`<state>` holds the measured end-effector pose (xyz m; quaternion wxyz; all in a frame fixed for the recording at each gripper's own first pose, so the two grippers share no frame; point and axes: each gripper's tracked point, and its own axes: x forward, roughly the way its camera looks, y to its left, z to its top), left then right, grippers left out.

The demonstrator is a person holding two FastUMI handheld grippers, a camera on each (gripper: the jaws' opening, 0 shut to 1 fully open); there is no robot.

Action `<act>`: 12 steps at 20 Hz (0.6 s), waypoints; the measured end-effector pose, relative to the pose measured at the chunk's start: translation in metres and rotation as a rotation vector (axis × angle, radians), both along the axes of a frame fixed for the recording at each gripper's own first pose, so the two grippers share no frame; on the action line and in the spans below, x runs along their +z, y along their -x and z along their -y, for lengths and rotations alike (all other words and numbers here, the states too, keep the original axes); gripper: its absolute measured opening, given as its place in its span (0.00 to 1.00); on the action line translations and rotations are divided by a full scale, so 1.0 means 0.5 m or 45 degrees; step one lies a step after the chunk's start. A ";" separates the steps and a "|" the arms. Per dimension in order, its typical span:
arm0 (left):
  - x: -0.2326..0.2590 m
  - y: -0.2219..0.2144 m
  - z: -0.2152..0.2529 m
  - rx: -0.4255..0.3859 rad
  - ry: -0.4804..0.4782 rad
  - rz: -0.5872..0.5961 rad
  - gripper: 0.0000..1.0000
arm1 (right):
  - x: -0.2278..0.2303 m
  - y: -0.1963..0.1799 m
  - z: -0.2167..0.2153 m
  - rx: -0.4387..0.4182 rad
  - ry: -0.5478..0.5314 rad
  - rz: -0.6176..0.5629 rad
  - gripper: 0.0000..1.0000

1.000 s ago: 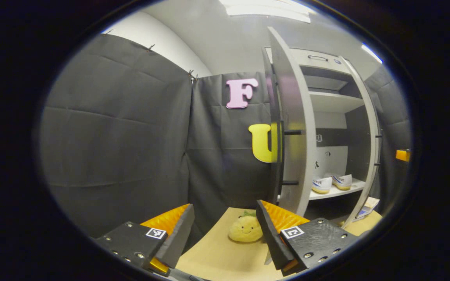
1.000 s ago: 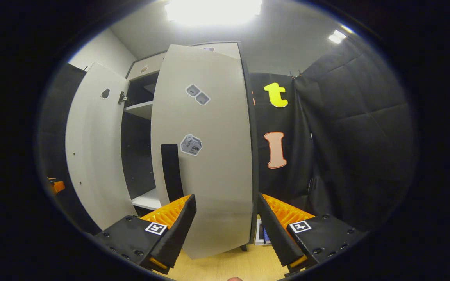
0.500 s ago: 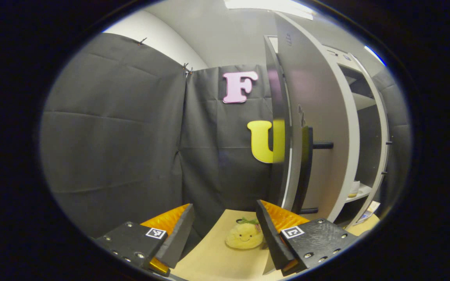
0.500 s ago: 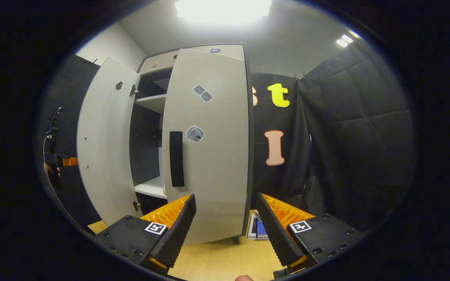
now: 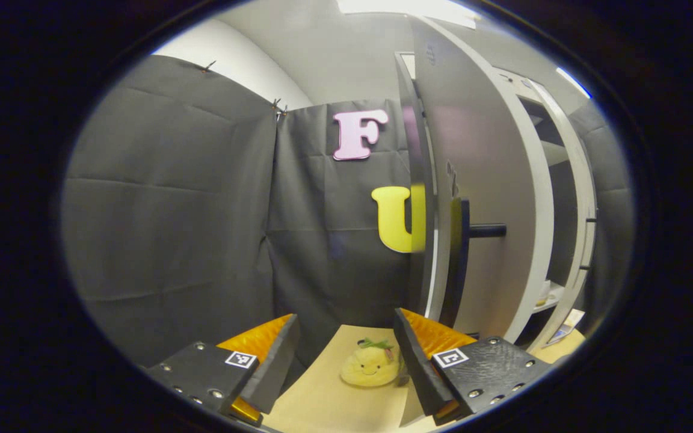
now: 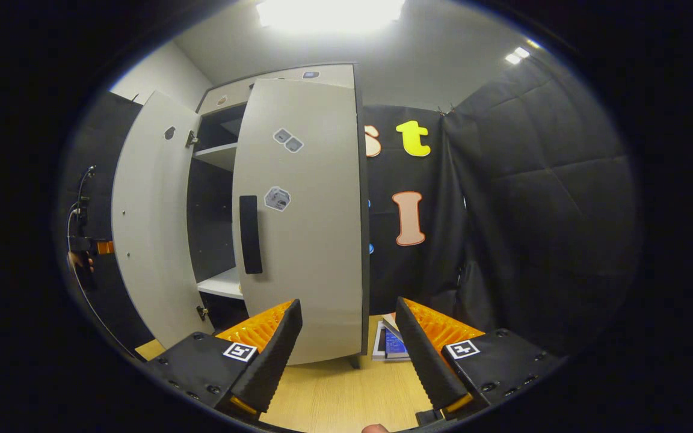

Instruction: Grab one shoe with the right hand and put it into the shoe cabinet, grab the other shoe with the left hand and put it into the shoe cabinet; then close the right door with the right hand and the left door with the left hand.

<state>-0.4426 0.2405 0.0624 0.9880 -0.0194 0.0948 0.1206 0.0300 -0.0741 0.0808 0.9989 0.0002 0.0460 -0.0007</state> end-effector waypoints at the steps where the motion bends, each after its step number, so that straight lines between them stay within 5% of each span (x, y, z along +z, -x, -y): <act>1: 0.002 0.000 0.002 0.000 -0.005 -0.002 0.89 | -0.005 0.001 0.000 0.003 -0.002 -0.004 0.92; 12: 0.018 -0.001 0.130 -0.096 0.007 0.012 0.89 | -0.007 0.008 0.033 0.020 0.010 -0.001 0.92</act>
